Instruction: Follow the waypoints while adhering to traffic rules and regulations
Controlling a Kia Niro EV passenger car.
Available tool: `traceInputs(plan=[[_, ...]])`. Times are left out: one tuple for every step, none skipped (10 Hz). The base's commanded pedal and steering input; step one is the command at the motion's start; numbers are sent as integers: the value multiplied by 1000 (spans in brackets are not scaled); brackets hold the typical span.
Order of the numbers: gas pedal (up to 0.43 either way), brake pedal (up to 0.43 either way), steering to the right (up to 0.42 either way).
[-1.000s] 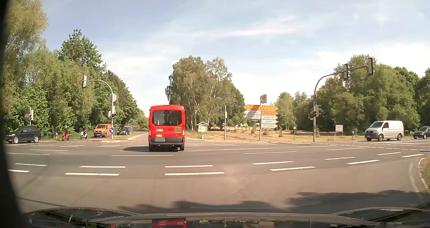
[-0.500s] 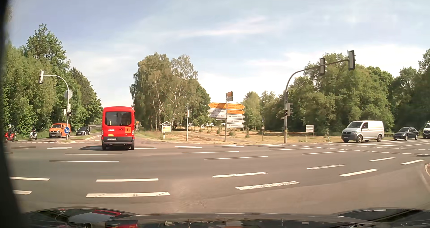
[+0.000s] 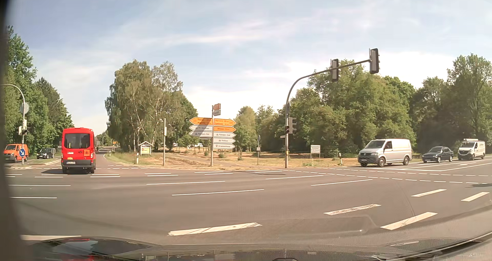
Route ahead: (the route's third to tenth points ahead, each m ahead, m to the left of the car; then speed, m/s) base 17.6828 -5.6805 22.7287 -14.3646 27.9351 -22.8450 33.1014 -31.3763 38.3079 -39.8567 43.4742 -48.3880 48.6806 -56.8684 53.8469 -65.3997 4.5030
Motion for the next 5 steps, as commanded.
traceInputs(plan=[[0, 0, 281], [0, 0, 286], [0, 0, 292], [47, 0, 301], [47, 0, 308]])
